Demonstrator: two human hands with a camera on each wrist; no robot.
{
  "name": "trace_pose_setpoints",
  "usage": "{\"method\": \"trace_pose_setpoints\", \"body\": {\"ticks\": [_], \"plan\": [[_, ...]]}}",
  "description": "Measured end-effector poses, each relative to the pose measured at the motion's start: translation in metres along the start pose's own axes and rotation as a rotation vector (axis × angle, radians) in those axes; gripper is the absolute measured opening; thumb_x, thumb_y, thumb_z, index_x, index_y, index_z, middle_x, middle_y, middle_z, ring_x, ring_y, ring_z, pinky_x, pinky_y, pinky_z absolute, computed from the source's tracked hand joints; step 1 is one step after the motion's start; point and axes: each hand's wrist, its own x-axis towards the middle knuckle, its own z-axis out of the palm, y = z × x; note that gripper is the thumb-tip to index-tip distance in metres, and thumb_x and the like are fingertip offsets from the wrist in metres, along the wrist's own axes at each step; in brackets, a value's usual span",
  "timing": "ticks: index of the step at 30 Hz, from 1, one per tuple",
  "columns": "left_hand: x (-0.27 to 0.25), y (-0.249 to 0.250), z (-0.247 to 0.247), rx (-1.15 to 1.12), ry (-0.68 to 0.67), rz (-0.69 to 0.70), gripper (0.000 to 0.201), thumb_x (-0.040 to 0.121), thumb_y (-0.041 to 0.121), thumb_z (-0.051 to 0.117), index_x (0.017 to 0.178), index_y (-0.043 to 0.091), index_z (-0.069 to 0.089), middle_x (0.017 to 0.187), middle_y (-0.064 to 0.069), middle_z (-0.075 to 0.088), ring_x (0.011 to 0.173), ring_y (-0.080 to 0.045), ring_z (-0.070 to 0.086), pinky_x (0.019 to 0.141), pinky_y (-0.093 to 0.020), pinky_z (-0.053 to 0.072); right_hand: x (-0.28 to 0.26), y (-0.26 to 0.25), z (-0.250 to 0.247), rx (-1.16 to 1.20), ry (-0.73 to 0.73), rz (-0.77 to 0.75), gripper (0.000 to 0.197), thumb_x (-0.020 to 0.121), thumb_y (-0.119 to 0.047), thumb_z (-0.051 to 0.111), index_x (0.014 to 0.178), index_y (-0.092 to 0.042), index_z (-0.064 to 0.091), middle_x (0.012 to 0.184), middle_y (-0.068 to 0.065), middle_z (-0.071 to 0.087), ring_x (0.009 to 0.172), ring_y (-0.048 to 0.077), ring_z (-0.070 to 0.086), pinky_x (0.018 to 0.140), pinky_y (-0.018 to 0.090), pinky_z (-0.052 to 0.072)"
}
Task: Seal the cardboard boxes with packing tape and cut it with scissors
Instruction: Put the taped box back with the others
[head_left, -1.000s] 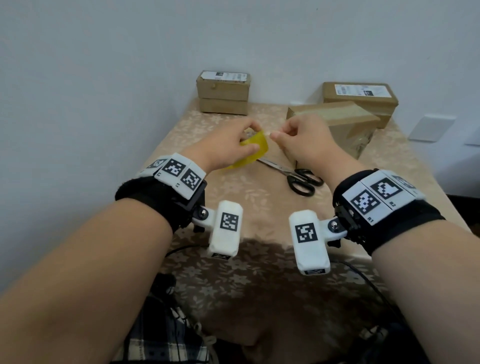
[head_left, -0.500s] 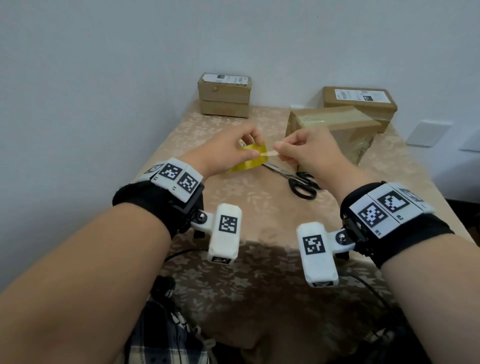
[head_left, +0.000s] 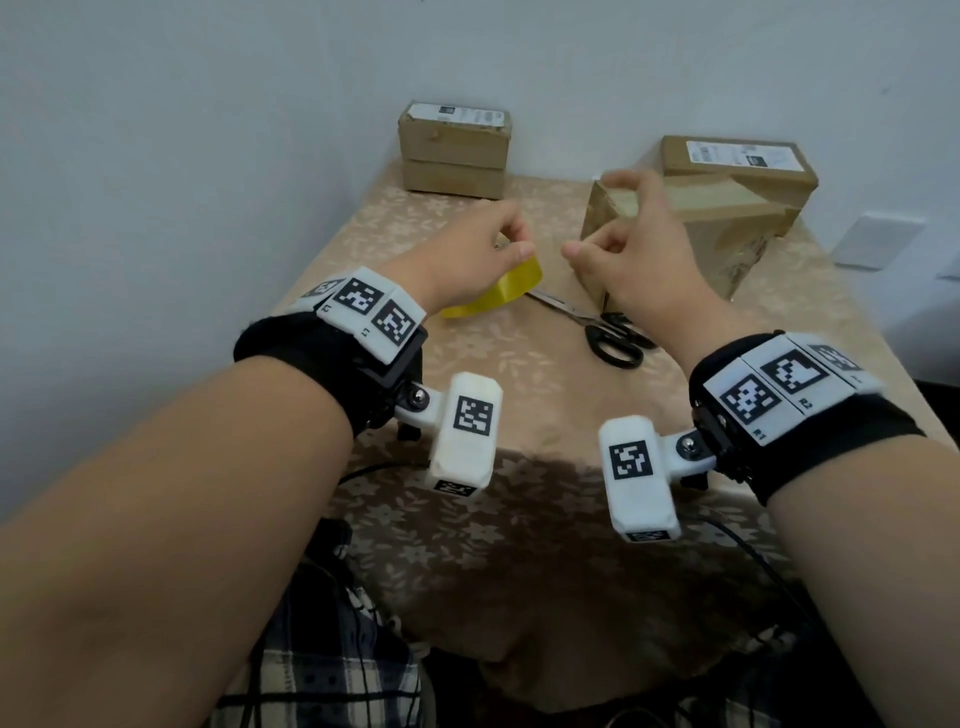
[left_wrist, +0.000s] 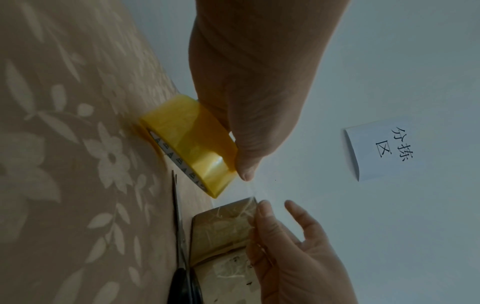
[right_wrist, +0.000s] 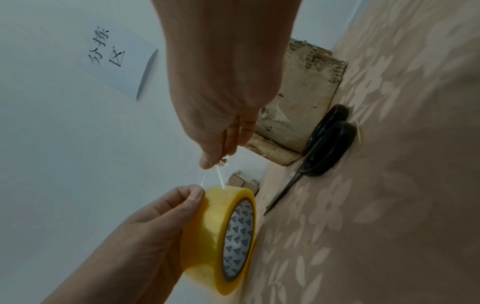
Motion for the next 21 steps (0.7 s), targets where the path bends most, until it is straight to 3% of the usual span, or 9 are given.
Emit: {"method": "trace_pose_setpoints", "body": {"ticks": [3,5,9,17,21], "plan": [[-0.001,-0.002,-0.001,-0.023,0.022,0.030,0.003,0.095,0.018,0.054,0.092,0.016,0.054,0.101,0.002,0.052,0.072,0.003,0.042,0.062,-0.001,0.032,-0.001,0.000,0.000,0.041,-0.027,-0.064,0.029,0.084,-0.007,0.069,0.086,-0.020,0.043,0.071,0.003,0.057,0.058,0.000,0.049,0.060,0.014,0.042],[-0.001,-0.003,-0.001,-0.043,0.035,0.029,0.004,0.094,0.017,0.056,0.090,0.016,0.055,0.093,0.006,0.052,0.065,0.009,0.042,0.059,-0.002,0.032,-0.001,0.001,0.002,0.028,-0.052,-0.088,0.025,0.085,-0.005,0.067,0.080,-0.020,0.049,0.072,-0.004,0.052,0.060,-0.002,0.045,0.062,0.012,0.040],[-0.002,-0.003,0.000,-0.044,0.035,0.017,0.004,0.094,0.019,0.056,0.090,0.016,0.055,0.082,0.016,0.045,0.062,0.008,0.041,0.056,-0.001,0.032,0.000,0.006,0.003,-0.026,-0.078,-0.072,0.006,0.087,-0.010,0.067,0.091,-0.013,0.065,0.075,-0.005,0.054,0.068,0.006,0.045,0.065,0.012,0.039],[-0.002,-0.005,0.000,-0.004,0.042,0.058,0.004,0.092,0.018,0.059,0.088,0.018,0.056,0.090,0.009,0.047,0.068,0.007,0.041,0.063,-0.003,0.033,-0.002,0.004,0.009,-0.045,-0.043,-0.035,0.017,0.082,-0.028,0.074,0.097,-0.020,0.071,0.071,-0.008,0.051,0.063,0.001,0.042,0.063,0.009,0.037],[-0.001,-0.007,0.001,-0.002,0.038,0.081,0.005,0.091,0.017,0.060,0.087,0.018,0.056,0.086,0.016,0.046,0.069,0.007,0.041,0.064,-0.004,0.032,-0.003,0.001,0.015,-0.091,-0.031,0.016,0.022,0.085,-0.031,0.071,0.104,-0.020,0.072,0.075,-0.006,0.054,0.064,0.001,0.045,0.064,0.012,0.038]]}}
